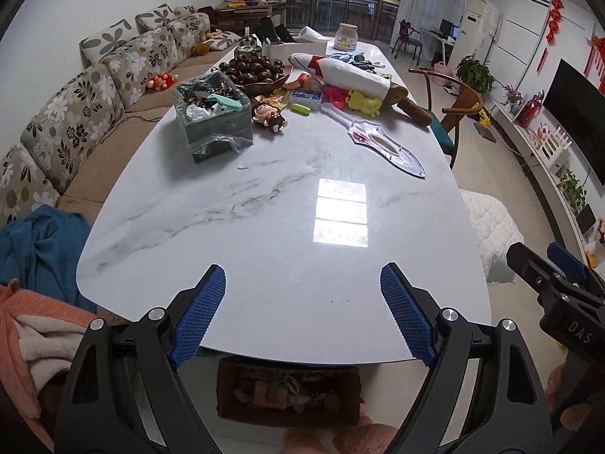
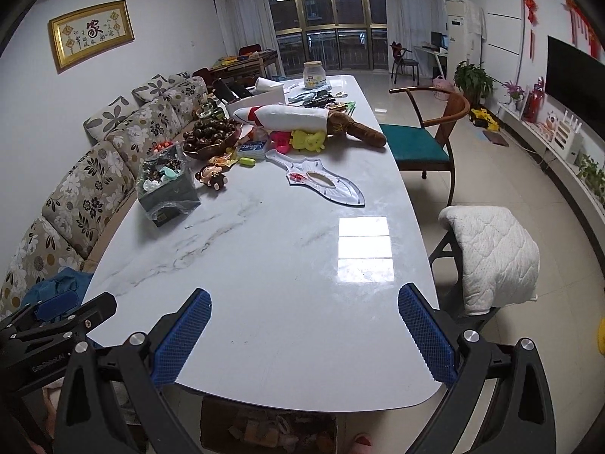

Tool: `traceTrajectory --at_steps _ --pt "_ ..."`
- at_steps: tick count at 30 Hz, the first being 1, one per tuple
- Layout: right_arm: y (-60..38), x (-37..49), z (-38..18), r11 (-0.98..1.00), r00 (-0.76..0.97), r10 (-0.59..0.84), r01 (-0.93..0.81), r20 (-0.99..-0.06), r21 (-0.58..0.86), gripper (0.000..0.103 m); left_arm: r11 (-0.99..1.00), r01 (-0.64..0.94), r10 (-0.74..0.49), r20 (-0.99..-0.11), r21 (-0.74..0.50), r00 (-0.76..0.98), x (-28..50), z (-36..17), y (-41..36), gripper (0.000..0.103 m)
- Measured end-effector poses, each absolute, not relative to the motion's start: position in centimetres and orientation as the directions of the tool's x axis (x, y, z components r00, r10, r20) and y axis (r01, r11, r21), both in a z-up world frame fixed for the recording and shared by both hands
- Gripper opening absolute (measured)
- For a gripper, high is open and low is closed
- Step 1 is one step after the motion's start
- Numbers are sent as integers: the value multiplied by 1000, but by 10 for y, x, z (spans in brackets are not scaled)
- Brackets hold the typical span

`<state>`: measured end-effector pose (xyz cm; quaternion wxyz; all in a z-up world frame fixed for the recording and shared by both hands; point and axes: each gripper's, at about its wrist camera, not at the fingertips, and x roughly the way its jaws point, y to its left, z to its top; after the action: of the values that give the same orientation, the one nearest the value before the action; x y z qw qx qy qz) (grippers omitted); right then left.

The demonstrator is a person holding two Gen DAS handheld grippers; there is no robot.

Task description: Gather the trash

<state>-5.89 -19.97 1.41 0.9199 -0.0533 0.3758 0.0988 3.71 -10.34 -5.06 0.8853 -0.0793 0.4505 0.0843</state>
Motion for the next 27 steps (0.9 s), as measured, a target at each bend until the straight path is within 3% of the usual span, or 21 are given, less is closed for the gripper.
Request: traceTrajectory --at_steps 27 --pt "-197 -62 16 979 691 129 -204 -711 -21 98 976 -210 70 -819 -63 570 39 -53 -100 82"
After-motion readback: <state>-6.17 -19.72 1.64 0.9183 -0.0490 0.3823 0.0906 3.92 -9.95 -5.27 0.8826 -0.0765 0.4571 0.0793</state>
